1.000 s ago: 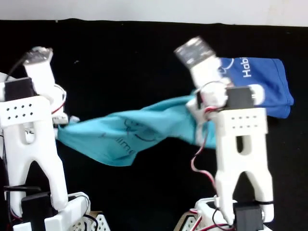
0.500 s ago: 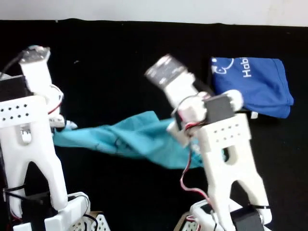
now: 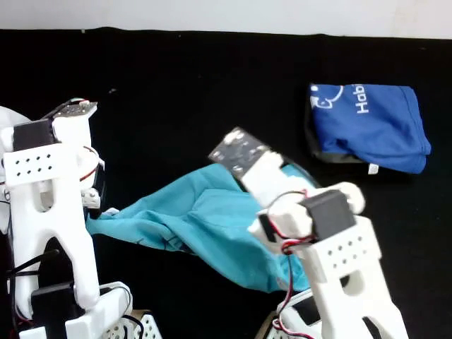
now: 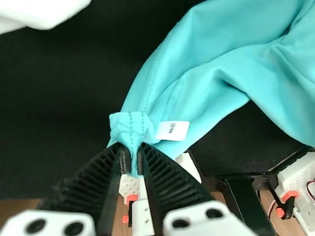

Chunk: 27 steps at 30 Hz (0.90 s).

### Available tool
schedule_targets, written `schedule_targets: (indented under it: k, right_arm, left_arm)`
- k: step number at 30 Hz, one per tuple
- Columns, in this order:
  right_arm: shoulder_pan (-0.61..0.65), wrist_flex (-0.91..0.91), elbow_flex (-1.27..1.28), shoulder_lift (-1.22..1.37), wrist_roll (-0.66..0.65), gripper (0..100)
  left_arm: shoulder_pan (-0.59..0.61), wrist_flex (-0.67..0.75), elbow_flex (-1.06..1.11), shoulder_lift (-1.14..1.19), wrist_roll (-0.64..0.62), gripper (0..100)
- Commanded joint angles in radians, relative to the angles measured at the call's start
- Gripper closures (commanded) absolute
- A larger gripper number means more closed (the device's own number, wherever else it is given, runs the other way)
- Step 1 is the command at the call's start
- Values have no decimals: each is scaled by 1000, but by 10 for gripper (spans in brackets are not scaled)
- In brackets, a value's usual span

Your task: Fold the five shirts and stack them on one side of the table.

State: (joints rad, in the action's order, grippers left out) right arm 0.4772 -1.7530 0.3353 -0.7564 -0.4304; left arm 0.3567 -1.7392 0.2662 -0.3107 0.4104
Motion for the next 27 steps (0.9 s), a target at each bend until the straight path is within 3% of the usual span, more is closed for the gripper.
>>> schedule_targets:
  k: [1,5,10,18,27]
  right_arm:
    - [-102,-4,-84,-10,69,713]
    - [-162,143,13,101,167,713]
    - [-150,254,76,361,241,711]
    - [-81,262,-163,727,310,711]
    - [50,269,-183,911,293,757]
  left_arm:
    - [8,44,1,-25,8,992]
    - [8,68,2,-25,8,992]
    - [8,95,2,-25,8,992]
    - [7,109,1,-25,5,992]
    - [7,114,2,-25,6,992]
